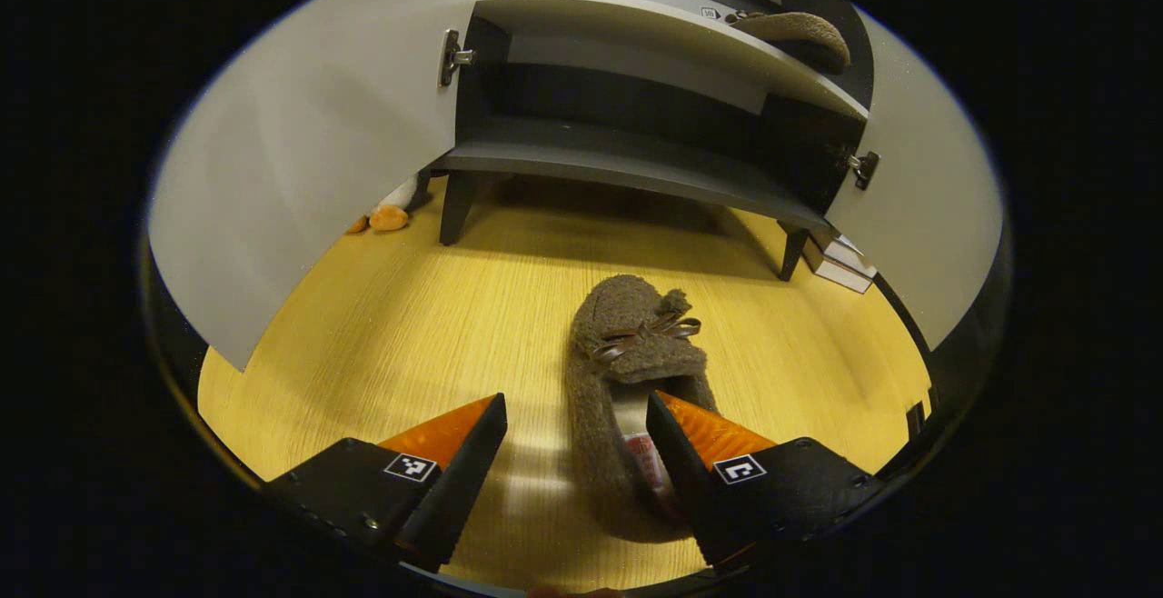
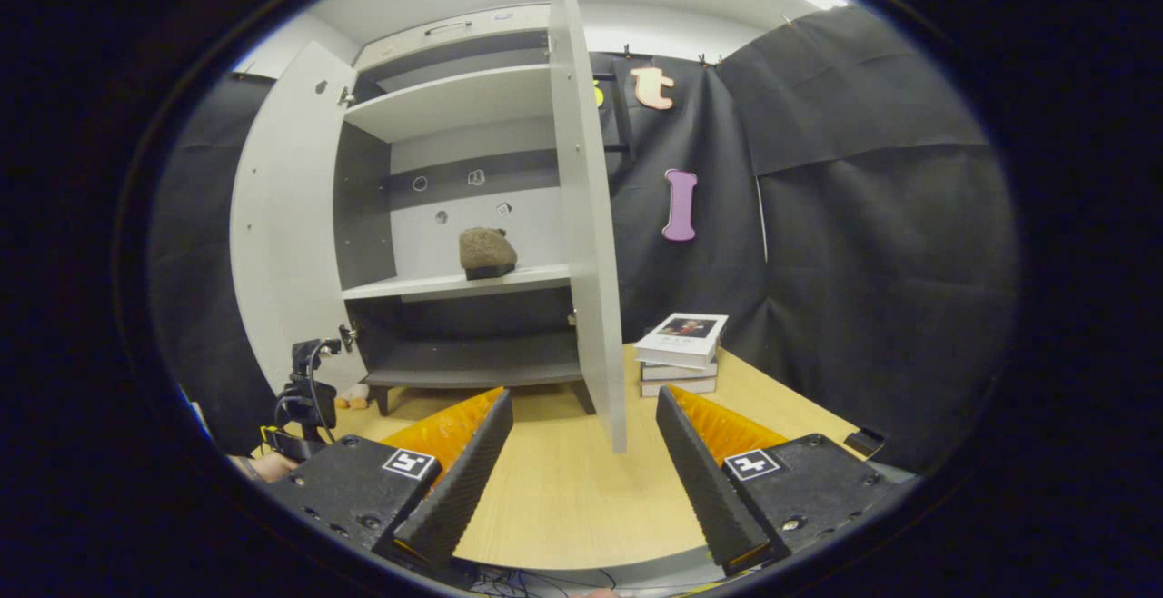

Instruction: Grab one shoe with the right hand and put it into the shoe cabinet, grab the other shoe with the left hand and put it into the shoe cabinet; then close the right door with the right hand and the left door with the left hand.

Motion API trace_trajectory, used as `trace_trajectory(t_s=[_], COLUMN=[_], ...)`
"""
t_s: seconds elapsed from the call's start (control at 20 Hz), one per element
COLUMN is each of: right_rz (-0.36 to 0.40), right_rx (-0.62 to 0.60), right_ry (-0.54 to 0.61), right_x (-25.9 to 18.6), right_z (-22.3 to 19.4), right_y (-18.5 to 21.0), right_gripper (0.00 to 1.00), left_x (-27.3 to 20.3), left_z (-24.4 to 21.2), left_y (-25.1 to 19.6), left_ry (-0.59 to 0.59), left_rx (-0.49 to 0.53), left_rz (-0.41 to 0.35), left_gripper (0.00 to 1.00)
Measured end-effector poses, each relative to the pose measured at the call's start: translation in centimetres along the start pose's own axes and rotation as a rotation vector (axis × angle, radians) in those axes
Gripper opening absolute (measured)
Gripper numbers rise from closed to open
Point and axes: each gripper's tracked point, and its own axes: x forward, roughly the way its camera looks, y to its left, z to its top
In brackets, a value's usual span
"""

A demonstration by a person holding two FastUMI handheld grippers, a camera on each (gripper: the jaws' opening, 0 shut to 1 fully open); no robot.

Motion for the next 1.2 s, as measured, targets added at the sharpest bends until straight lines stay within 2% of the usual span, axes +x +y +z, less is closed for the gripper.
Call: trace_trajectory(t_s=[0.25,0.35,0.4,0.45,0.55,0.6,0.65,0.7,0.75,0.8,0.9,0.95,1.05,1.2], right_rz=[-0.027,-0.029,-0.027,-0.023,-0.015,-0.009,-0.003,0.004,0.01,0.019,0.028,0.03,0.033,0.046], right_rx=[0.013,0.023,0.025,0.024,0.019,0.018,0.018,0.019,0.019,0.019,0.017,0.015,0.013,0.024], right_ry=[0.005,0.009,0.01,0.013,0.015,0.015,0.013,0.011,0.013,0.017,0.021,0.023,0.03,0.036], right_x=[0.3,0.7,0.9,1.1,1.7,1.9,1.9,2.1,2.1,2.1,2.3,2.4,2.6,2.8], right_z=[0.2,0.1,0.0,0.0,-0.1,-0.1,-0.1,-0.1,-0.2,-0.3,-0.4,-0.5,-0.6,-0.9], right_y=[-0.9,-0.9,-0.9,-0.7,-0.4,-0.2,0.0,0.2,0.3,0.4,0.8,0.8,1.0,1.4], right_gripper=[0.98,0.98,0.98,0.98,0.98,0.98,0.98,0.98,0.98,0.98,0.98,0.98,0.98,0.98], left_x=[3.0,3.8,4.2,4.4,5.0,4.9,5.1,4.8,5.0,4.4,2.6,1.3,-2.0,-6.7], left_z=[0.1,0.0,0.2,0.4,0.0,0.1,0.3,0.4,0.5,0.4,0.7,1.6,4.5,10.1], left_y=[0.1,0.1,0.1,0.2,-0.4,-0.4,-0.3,0.7,1.0,0.3,-1.0,-1.3,-2.1,-4.3], left_ry=[0.008,0.002,-0.012,-0.028,-0.038,-0.055,-0.073,-0.083,-0.096,-0.094,-0.104,-0.13,-0.208,-0.297], left_rx=[0.0,0.007,0.006,0.0,-0.021,-0.024,-0.024,-0.02,-0.032,-0.059,-0.065,-0.042,0.009,-0.026], left_rz=[-0.009,-0.008,-0.009,-0.009,-0.026,-0.013,-0.002,0.06,0.082,0.058,0.015,0.017,0.034,0.004], left_gripper=[0.93,0.83,0.72,0.69,0.47,0.29,0.25,0.24,0.13,0.01,0.01,0.02,0.01,0.01])
